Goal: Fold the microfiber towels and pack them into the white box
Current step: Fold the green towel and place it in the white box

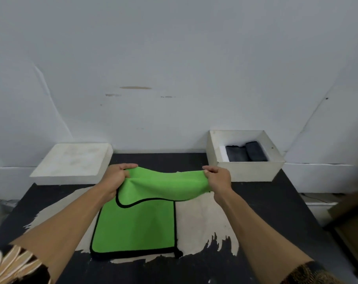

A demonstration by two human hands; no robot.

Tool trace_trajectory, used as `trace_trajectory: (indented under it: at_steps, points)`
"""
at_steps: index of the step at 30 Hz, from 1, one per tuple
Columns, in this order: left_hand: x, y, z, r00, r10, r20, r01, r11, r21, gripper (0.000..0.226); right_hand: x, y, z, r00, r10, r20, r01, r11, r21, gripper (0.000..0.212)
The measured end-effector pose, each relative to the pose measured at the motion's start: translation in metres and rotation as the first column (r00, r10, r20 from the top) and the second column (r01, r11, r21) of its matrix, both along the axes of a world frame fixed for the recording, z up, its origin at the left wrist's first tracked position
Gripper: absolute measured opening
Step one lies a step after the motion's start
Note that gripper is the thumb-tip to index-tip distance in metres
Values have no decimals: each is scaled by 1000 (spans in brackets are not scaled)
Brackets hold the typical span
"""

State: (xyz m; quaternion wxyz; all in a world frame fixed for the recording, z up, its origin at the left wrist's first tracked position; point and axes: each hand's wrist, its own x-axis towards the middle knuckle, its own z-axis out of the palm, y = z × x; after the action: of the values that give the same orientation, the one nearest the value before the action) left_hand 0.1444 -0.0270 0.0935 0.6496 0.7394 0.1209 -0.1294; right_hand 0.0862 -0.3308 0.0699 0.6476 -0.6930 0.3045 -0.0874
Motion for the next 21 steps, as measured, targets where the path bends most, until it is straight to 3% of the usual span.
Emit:
trace_trajectory:
  at_steps: [5,14,21]
  points:
    - [-16,-55,-2,990,-127,52,127,992,18,57,-40,-47,-3,998,-55,-30,55,998,-2,43]
    - [-52,-112,-5,958,-265,-105,272,961,53,55,-85,-101,-9,989,-61,-137,82,985,154,45]
    - [-46,-160,33,976,-214,31,213,976,36,52,-71,-159,37,999,16,29,-21,985,169,55]
